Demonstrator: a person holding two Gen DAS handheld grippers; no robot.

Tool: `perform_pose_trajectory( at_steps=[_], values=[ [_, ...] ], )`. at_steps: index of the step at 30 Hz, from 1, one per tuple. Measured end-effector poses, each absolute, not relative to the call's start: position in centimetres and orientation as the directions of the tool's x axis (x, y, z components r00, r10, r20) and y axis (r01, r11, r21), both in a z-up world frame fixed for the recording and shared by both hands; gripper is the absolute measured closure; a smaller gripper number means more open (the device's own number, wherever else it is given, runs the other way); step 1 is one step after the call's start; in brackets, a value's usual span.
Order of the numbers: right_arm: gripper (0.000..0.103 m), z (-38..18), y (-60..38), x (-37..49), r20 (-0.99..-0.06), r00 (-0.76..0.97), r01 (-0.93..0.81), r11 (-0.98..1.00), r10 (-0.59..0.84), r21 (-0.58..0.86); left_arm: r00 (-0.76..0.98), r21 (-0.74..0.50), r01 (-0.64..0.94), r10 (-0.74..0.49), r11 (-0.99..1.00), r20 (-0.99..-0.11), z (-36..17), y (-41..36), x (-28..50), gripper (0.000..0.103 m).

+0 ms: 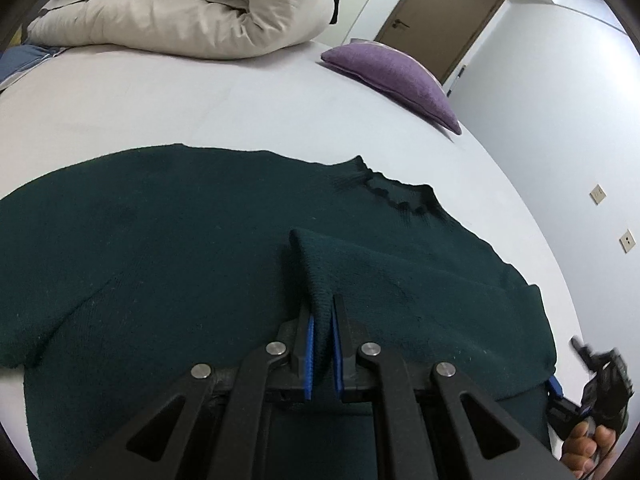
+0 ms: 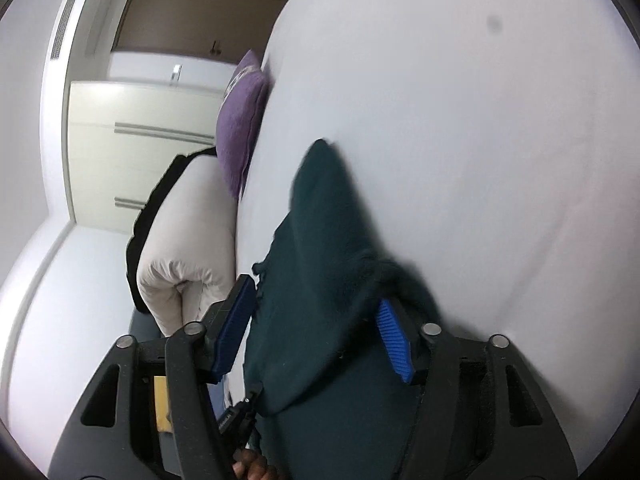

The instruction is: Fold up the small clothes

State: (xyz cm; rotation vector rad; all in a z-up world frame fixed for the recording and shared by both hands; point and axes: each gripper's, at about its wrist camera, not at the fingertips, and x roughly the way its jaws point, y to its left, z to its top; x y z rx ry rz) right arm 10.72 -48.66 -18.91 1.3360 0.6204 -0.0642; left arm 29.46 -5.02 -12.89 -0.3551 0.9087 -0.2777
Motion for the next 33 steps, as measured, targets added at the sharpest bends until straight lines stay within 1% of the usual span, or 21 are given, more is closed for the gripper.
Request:
perform_pose_trajectory(
  at_steps=[2,3,5,7,9,10,12,14,16,17,19,22,23,24,25,26,27,28,30,33],
  values=[
    [0.07,-19.2,-48.7,10.7,-0.457,0.839,0.383,0.275,0.296,0.882,0.593,-0.406,0.085,-0.373,0.91,-0.713,-12.8,-5.1,29.3,0.094],
    [0.072,-19.2,-48.8,10.7,-0.453,0.841,0.375,0.287,0.294,0.882,0.598,-0.405,0.084,-0.371,0.911,-0.71,-12.8,-5.1,29.2,0.094],
    [0.072,-19.0,-48.8,10.7,-0.454,0.841,0.373,0.294,0.294,0.88,0.602,-0.416,0.08,-0.377,0.906,-0.704,-12.9,-4.9,29.0,0.094],
    [0.069,-18.6,-48.8,10.4,-0.463,0.833,0.378,0.299,0.303,0.876,0.6,-0.434,0.081,-0.392,0.897,-0.697,-13.1,-4.7,28.9,0.094],
    [0.066,-17.6,-48.4,9.8,-0.499,0.805,0.403,0.323,0.319,0.856,0.594,-0.433,0.089,-0.397,0.897,-0.7,-13.5,-4.5,29.1,0.094],
    [0.066,-16.2,-48.3,9.6,-0.532,0.792,0.411,0.381,0.301,0.828,0.593,-0.433,0.09,-0.397,0.897,-0.7,-13.7,-4.5,29.1,0.093],
    [0.066,-14.0,-48.2,9.4,-0.558,0.792,0.401,0.476,0.25,0.783,0.598,-0.435,0.085,-0.396,0.896,-0.697,-14.0,-4.4,29.1,0.09],
    [0.066,-11.9,-48.2,10.9,-0.581,0.786,0.386,0.566,0.212,0.728,0.608,-0.429,0.09,-0.391,0.899,-0.691,-14.2,-4.4,28.9,0.09],
    [0.066,-10.8,-48.1,14.2,-0.618,0.757,0.362,0.653,0.211,0.666,0.608,-0.437,0.089,-0.396,0.895,-0.688,-14.3,-4.4,28.8,0.089],
    [0.066,-10.6,-47.9,15.8,-0.638,0.743,0.355,0.69,0.201,0.63,0.606,-0.449,0.088,-0.405,0.889,-0.685,-14.4,-4.2,28.8,0.089],
    [0.066,-11.1,-47.4,19.6,-0.72,0.681,0.374,0.779,0.137,0.503,0.605,-0.474,0.087,-0.425,0.876,-0.674,-14.7,-3.9,28.8,0.089],
    [0.066,-13.0,-47.1,23.4,-0.792,0.602,0.387,0.832,0.099,0.399,0.607,-0.479,0.089,-0.429,0.873,-0.669,-14.9,-3.7,28.8,0.089],
    [0.07,-13.7,-47.0,24.3,-0.816,0.572,0.398,0.842,0.082,0.364,0.609,-0.477,0.089,-0.427,0.874,-0.668,-14.9,-3.7,28.8,0.089],
    [0.079,-14.2,-47.2,25.0,-0.822,0.566,0.405,0.849,0.057,0.338,0.609,-0.481,0.09,-0.43,0.872,-0.666,-14.9,-3.6,28.8,0.089],
    [0.084,-14.3,-47.5,25.4,-0.822,0.57,0.413,0.859,0.016,0.303,0.611,-0.489,0.09,-0.436,0.867,-0.661,-15.0,-3.4,28.8,0.089],
    [0.093,-14.3,-47.7,25.7,-0.824,0.567,0.418,0.863,-0.004,0.283,0.612,-0.5,0.088,-0.443,0.861,-0.655,-15.1,-3.2,28.9,0.088],
    [0.096,-14.5,-48.1,26.1,-0.825,0.565,0.421,0.862,-0.007,0.281,0.613,-0.517,0.085,-0.454,0.852,-0.647,-15.3,-2.8,28.9,0.089],
    [0.097,-14.7,-48.4,26.2,-0.826,0.564,0.42,0.863,-0.005,0.282,0.613,-0.524,0.085,-0.459,0.847,-0.643,-15.4,-2.7,29.0,0.089],
    [0.1,-15.1,-48.9,26.5,-0.823,0.568,0.408,0.869,-0.003,0.279,0.618,-0.516,0.087,-0.453,0.852,-0.643,-15.3,-2.7,29.0,0.089],
    [0.101,-15.0,-49.8,26.3,-0.813,0.582,0.409,0.861,0.01,0.303,0.624,-0.504,0.088,-0.442,0.859,-0.644,-15.2,-2.9,29.0,0.088]
  ],
)
